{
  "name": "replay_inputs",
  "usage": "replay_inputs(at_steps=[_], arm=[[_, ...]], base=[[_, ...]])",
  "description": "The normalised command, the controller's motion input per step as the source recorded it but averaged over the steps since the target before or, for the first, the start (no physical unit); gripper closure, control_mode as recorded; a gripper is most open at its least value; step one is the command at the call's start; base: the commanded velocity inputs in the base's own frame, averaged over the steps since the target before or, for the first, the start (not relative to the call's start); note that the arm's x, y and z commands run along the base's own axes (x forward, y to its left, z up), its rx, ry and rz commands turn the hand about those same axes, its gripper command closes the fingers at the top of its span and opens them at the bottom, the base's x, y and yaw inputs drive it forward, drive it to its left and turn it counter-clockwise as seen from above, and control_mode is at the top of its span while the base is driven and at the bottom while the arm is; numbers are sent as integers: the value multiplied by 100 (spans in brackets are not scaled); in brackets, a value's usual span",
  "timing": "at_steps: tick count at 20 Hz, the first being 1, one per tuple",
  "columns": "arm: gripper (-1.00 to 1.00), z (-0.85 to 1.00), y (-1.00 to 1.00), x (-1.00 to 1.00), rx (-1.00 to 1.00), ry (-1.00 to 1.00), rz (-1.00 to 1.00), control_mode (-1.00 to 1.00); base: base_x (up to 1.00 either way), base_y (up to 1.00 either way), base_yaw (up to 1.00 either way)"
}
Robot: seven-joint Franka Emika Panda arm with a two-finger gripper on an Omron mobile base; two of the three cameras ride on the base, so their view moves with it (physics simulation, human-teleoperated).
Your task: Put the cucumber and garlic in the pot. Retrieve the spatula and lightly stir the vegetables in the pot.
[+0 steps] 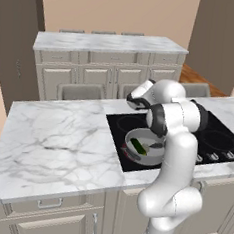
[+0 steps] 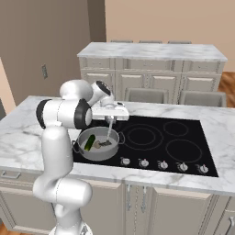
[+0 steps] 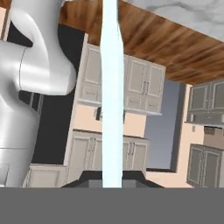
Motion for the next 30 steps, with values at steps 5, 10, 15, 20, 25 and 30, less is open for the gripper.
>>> replay_inputs(at_steps=[5,10,15,20,25,30], arm=[[100,0,33,12,-17,10,0,-100],[100,-2,44,43,-18,2,0,-100],[100,-3,16,-11,-14,8,3,-100],[100,0,4,-26,-7,7,10,-100],[100,9,5,61,2,-7,13,-100],[100,-19,0,-15,4,-7,15,-100]], base=[[0,0,0],[0,0,0],[0,0,0],[0,0,0],[0,0,0],[0,0,0]])
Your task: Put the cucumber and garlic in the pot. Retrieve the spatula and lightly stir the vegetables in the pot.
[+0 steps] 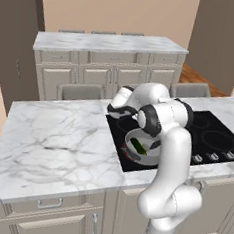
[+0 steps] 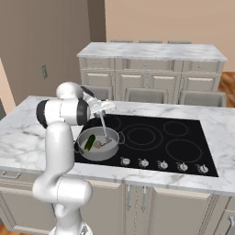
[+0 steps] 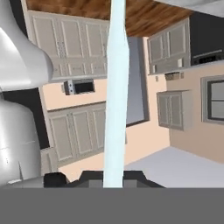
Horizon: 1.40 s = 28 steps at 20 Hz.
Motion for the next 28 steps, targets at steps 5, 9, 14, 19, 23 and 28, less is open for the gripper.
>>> replay_inputs(at_steps=[5,9,14,19,23,28], arm=[[100,-9,0,-9,17,-26,11,-100],[100,0,-6,-28,9,-4,10,-100],[100,28,-21,-59,13,-11,9,-100],[100,43,-6,-18,10,-10,10,-100],[100,28,-19,-15,7,-11,9,-100],[100,28,11,-11,5,-5,15,-100]], base=[[0,0,0],[0,0,0],[0,0,0],[0,0,0],[0,0,0],[0,0,0]])
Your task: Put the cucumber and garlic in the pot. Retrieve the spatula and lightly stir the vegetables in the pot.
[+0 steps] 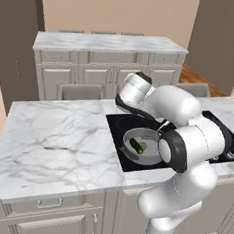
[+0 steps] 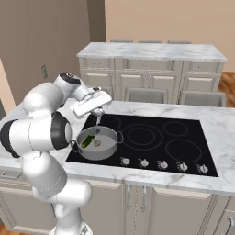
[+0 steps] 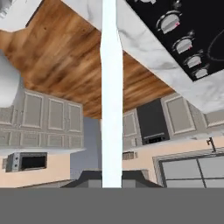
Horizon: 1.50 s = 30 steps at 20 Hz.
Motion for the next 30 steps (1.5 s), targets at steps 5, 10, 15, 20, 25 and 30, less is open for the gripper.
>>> replay_inputs(at_steps=[5,10,15,20,25,30], arm=[[100,-5,36,10,-9,9,18,-100],[100,-6,5,2,-15,6,8,-100],[100,-38,13,3,-6,1,9,-100],[100,-14,3,10,0,-16,5,-100],[100,-15,22,23,0,-4,7,-100],[100,-59,0,19,-1,0,2,-100]], base=[[0,0,0],[0,0,0],[0,0,0],[0,0,0],[0,0,0],[0,0,0]])
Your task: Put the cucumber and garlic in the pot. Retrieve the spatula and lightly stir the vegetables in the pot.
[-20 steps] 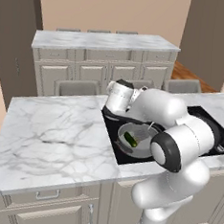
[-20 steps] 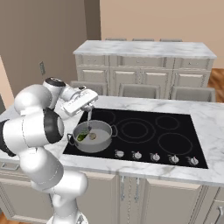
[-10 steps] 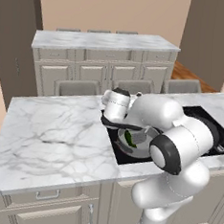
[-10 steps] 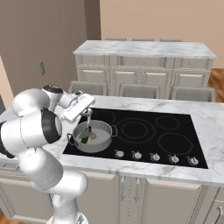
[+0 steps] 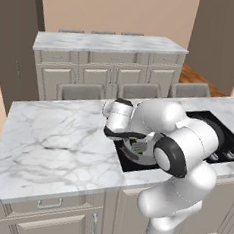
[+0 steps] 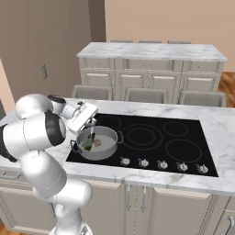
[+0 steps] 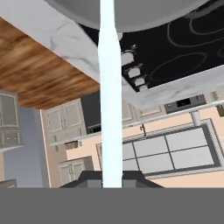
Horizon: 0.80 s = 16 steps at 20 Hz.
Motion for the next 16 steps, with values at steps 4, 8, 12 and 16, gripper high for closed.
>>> replay_inputs(at_steps=[4,8,12,16], arm=[[100,-45,-24,2,-2,0,0,-100],[100,-6,-73,0,-1,-5,0,-100],[100,7,-62,0,-1,-4,0,-100],[100,42,-21,-9,0,-5,2,-100]], base=[[0,0,0],[0,0,0],[0,0,0],[0,0,0]])
